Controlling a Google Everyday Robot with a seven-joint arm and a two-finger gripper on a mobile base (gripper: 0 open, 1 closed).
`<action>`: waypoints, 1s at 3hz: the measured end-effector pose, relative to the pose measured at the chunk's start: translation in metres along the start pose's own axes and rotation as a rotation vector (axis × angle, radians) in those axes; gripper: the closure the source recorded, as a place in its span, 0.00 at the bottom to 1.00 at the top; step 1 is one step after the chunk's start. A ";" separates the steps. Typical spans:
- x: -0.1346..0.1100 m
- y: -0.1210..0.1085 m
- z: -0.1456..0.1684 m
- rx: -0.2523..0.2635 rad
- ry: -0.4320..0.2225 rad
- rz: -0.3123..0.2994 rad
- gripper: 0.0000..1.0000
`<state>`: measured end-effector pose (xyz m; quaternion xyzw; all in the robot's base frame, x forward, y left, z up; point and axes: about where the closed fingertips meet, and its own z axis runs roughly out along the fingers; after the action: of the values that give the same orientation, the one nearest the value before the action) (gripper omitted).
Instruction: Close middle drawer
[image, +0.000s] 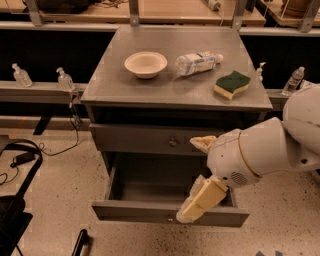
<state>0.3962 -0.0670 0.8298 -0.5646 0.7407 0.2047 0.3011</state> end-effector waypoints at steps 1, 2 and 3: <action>0.027 0.001 0.026 -0.038 -0.032 0.032 0.00; 0.091 0.018 0.083 -0.083 -0.164 0.133 0.00; 0.153 0.030 0.114 -0.061 -0.287 0.185 0.00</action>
Offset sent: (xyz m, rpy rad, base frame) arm -0.0308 -0.0457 -0.2870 0.5292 0.1692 -0.0538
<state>0.3645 -0.0943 0.6414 -0.4679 0.7325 0.3324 0.3662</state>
